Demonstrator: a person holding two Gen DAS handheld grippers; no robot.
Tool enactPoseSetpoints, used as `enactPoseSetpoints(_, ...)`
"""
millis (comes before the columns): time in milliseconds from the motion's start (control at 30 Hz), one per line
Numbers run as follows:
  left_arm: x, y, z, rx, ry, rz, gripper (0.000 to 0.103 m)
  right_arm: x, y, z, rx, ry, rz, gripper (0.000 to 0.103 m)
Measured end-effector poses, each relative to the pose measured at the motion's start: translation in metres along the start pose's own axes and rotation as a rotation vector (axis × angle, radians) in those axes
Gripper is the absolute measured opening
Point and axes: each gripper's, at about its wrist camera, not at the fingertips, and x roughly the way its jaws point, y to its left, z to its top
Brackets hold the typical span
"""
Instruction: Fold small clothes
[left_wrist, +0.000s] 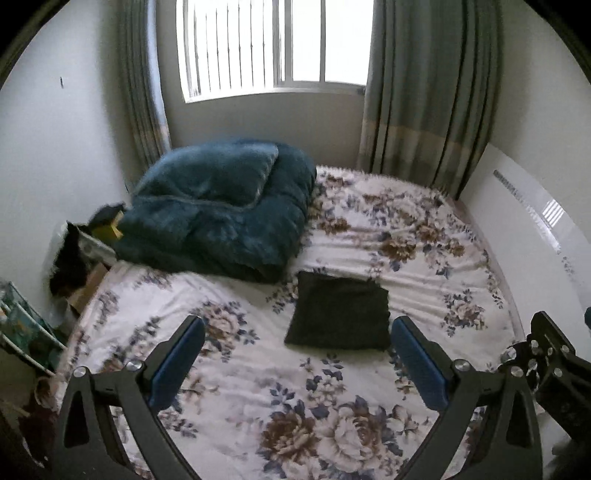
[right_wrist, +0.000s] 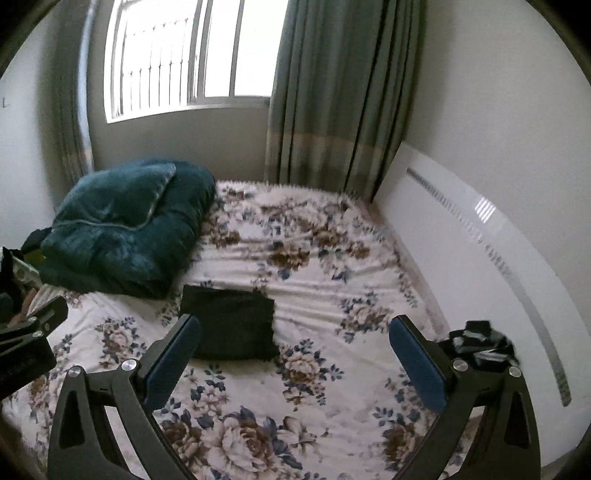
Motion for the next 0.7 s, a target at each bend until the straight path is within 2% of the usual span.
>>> enactPoseSetpoints(167, -0.057, 0.0, -0.002, 0.009, -0.048, 0.003, 0.103, -0.063, -0.012, -0.001, 0.009, -0.03, 0.029, 0.103)
enactPoseSetpoints(400, -0.098, -0.004, -0.011, 0.023, -0.074, -0.009, 0.103, -0.128, -0.025, -0.002, 0.011, -0.089, 0.039, 0.103)
enactPoseSetpoints(700, -0.12, -0.007, -0.019, 0.032, -0.087, -0.005, 0.103, -0.157, -0.035, -0.005, 0.016, -0.101, 0.05, 0.103)
